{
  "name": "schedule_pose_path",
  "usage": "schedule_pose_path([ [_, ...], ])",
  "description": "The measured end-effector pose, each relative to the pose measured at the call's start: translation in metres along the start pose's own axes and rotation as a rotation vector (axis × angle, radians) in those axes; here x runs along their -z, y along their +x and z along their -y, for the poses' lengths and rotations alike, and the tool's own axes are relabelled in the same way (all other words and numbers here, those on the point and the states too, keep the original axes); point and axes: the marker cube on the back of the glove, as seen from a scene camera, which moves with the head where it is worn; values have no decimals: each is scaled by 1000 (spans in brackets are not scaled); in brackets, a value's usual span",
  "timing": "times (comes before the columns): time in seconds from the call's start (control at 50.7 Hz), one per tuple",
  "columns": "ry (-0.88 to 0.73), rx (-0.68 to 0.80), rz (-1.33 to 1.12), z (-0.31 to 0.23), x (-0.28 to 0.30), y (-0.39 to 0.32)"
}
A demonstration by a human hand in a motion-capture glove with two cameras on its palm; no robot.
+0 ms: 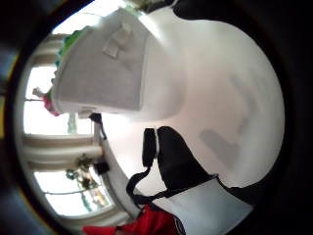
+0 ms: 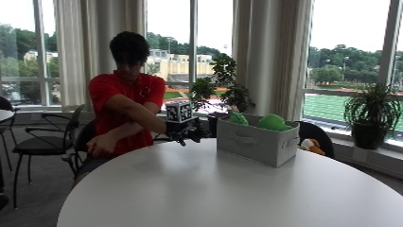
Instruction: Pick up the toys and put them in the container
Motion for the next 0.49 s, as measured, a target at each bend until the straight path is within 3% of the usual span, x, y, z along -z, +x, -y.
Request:
schedule_pose_path([
  [0.493, -5, -30, -1, 0, 7, 19],
])
